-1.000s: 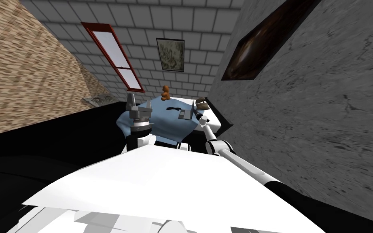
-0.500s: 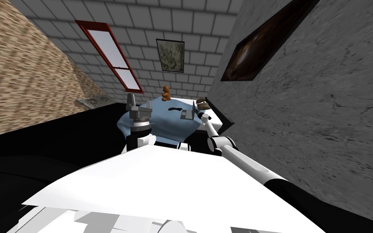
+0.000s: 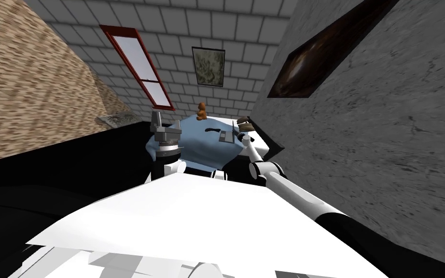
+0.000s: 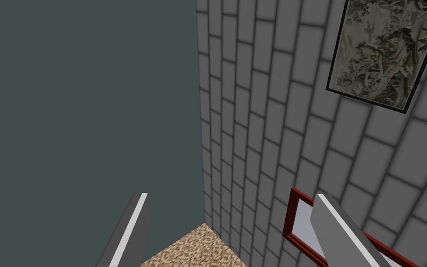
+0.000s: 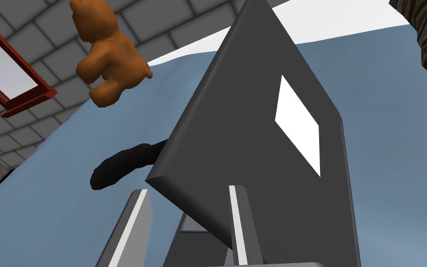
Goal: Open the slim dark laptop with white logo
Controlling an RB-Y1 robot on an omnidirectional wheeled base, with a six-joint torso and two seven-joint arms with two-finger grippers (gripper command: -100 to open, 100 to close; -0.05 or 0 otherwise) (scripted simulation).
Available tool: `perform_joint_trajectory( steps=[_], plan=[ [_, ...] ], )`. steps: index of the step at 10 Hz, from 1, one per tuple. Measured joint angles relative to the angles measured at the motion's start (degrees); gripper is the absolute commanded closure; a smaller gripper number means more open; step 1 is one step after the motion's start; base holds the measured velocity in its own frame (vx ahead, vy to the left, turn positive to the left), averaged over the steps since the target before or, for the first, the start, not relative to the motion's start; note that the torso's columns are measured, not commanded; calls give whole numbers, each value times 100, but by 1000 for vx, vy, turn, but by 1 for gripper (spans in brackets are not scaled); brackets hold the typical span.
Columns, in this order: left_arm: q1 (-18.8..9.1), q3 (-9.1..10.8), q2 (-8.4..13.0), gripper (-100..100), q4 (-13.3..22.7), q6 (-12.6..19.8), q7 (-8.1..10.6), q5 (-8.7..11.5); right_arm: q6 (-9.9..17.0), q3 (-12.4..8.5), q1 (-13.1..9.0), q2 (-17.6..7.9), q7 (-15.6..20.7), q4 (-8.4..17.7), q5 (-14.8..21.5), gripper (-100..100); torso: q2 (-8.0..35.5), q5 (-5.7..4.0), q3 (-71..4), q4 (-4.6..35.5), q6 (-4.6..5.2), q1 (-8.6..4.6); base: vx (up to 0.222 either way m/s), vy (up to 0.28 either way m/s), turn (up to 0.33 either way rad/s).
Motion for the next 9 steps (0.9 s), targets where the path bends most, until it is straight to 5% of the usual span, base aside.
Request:
perform_joint_trajectory(
  steps=[9],
  plan=[
    [2,1,0,0,-1,0,0,0,683,-893,1383,149,-771,-1758,1660,100,27,19,17,22,41,12,23,32,169]
  ],
)
